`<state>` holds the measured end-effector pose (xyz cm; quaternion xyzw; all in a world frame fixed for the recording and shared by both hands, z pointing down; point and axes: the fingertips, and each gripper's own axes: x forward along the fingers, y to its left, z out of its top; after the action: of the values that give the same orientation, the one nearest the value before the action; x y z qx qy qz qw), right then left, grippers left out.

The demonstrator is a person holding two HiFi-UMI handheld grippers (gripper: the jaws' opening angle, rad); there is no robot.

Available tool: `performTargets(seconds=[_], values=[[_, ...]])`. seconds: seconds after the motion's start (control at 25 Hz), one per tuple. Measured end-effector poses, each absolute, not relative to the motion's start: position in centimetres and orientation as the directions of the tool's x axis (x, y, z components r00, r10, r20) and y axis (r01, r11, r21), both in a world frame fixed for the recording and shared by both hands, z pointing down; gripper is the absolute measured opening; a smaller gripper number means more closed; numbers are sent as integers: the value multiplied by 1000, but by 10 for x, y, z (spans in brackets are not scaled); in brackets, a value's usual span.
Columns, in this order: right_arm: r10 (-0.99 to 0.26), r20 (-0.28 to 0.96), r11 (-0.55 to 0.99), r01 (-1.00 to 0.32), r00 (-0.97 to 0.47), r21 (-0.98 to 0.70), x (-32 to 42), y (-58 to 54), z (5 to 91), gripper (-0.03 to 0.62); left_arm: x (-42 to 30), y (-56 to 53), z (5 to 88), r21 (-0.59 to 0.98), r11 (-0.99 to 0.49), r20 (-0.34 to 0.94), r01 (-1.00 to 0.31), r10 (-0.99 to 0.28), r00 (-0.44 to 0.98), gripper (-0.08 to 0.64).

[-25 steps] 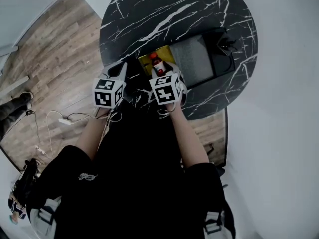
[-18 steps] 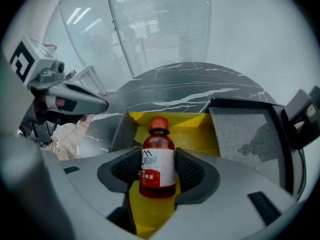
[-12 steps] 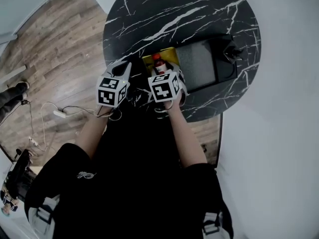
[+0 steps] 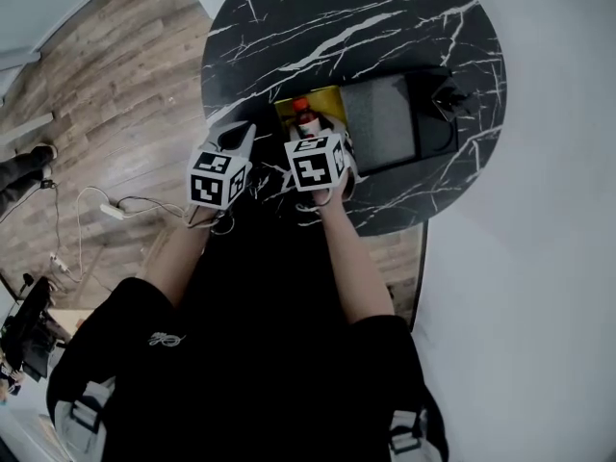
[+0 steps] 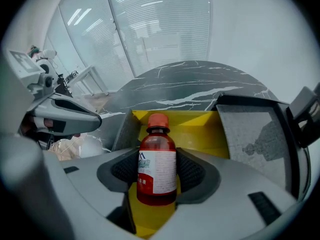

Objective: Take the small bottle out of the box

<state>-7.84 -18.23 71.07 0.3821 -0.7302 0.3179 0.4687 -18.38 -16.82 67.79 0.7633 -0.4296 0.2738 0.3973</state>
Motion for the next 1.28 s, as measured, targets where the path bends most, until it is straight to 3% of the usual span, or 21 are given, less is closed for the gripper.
performTargets(seconds=[1.28], values=[[-515, 724, 532, -833, -458, -149, -49, -149, 614, 212, -135, -133, 596, 251, -328, 687, -911, -602, 407, -2]])
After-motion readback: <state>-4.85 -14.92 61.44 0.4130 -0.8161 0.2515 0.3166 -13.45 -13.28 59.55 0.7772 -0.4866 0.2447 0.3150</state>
